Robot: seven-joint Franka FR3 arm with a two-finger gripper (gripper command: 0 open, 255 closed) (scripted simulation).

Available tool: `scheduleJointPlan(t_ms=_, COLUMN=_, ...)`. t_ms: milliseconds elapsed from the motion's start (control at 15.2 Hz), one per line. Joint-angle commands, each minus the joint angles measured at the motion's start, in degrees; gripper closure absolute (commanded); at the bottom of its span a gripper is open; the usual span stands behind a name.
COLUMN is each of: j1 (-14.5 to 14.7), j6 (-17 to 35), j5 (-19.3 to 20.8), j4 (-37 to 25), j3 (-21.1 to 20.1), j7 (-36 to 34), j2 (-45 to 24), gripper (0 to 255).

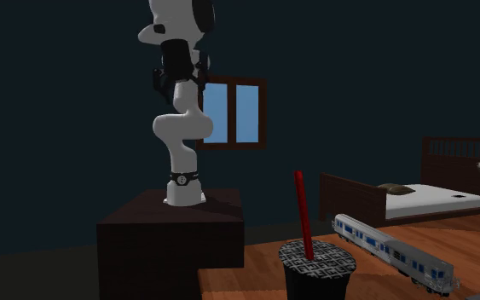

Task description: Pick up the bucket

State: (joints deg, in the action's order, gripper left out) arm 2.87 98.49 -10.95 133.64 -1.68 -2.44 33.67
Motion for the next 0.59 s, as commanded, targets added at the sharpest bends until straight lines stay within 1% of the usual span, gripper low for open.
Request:
scheduleJointPlan(t_ms=0, j1=0.82, j6=2.63, j5=-1.02, j4=-1.04, j3=-1.68, j7=-1.51, j2=-3.52, gripper=0)
scheduleJointPlan(t_ms=264, j1=2.12, j6=7.06, j5=-2.26, j4=-3.94, j3=-4.58, j7=-4.15, j2=-10.70, gripper=0)
scheduleJointPlan(t_ms=528, j1=3.28, j6=10.87, j5=-2.70, j4=-7.95, j3=-7.23, j7=-6.89, j2=-18.36, gripper=0)
